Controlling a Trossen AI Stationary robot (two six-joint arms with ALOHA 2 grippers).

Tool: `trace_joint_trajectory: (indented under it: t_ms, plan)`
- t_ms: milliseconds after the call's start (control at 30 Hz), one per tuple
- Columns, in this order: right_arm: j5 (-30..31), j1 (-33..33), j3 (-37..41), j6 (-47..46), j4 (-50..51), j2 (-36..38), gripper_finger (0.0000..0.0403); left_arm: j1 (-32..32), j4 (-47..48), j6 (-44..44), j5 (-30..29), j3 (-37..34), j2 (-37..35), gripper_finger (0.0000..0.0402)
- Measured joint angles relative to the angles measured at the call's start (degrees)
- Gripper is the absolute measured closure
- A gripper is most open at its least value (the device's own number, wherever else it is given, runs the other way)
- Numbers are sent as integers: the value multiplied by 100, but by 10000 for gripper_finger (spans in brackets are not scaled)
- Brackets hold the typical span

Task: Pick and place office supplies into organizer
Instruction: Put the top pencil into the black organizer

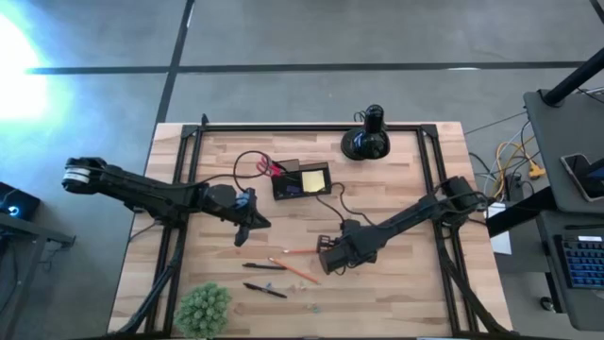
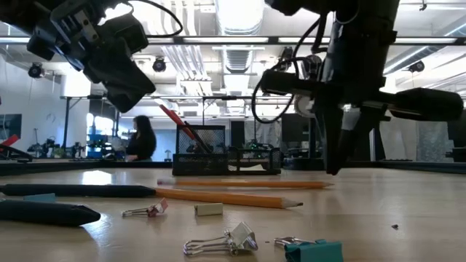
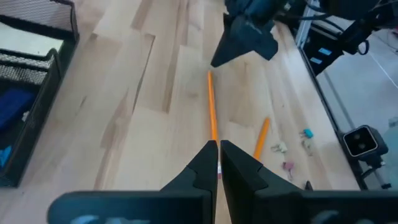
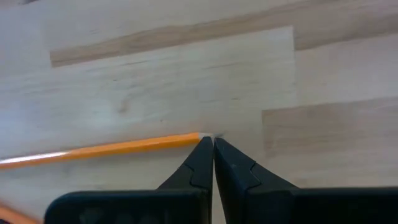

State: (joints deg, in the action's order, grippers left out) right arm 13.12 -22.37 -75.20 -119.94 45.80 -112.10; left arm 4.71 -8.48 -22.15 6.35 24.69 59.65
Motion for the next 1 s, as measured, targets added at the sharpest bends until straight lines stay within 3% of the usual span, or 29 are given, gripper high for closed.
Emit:
trace_joint_trajectory:
  t_ms: [867,1000]
  plan:
    - [-106,158,398,185,-649,-10,394,-3,-14,2,-79,-55,138,398]
    - [418,174,266,22,-314,88,394,-11,-10,0,-81,-57,155,398]
